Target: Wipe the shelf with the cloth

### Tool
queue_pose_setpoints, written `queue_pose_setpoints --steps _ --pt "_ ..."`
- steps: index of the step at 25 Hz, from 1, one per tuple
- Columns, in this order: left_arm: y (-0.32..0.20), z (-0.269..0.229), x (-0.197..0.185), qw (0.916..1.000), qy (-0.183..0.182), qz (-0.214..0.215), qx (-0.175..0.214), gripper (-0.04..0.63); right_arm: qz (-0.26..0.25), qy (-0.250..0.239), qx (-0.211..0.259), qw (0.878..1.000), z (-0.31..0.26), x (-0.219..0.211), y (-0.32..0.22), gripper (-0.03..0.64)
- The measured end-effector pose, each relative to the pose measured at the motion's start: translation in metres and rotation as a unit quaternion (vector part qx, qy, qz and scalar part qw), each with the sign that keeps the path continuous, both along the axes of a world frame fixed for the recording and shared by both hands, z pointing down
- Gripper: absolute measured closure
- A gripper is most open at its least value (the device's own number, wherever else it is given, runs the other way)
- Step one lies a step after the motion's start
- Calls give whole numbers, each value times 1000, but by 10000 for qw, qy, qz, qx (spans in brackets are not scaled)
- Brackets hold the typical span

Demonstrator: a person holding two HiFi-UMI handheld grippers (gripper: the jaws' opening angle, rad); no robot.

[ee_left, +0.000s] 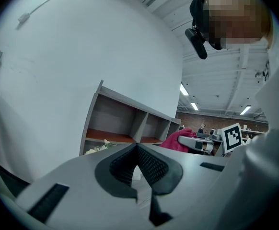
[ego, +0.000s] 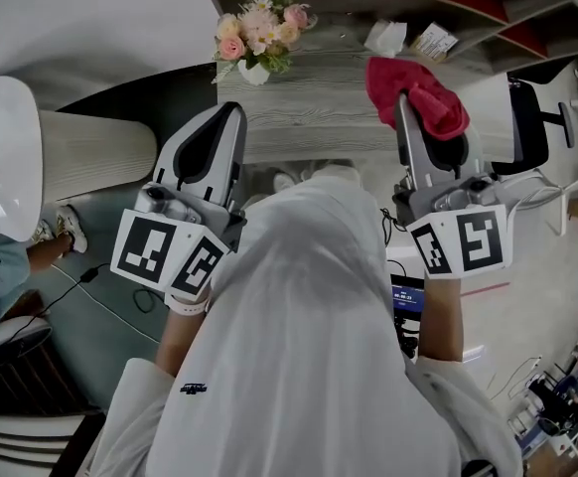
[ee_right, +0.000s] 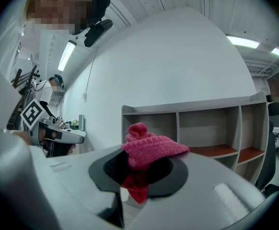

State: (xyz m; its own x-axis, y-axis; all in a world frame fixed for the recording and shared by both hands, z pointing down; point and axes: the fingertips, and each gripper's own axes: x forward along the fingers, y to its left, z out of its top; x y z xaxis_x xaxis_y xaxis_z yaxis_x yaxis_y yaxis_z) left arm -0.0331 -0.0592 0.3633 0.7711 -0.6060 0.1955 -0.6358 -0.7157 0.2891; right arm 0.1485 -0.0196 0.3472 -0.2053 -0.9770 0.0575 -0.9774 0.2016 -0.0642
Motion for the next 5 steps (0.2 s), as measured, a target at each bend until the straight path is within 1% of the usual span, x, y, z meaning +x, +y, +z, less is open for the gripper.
queue_pose_setpoints --steps 5 --pt "4 4 -2 9999 -20 60 -85 595 19 -34 -74 10000 4 -7 5 532"
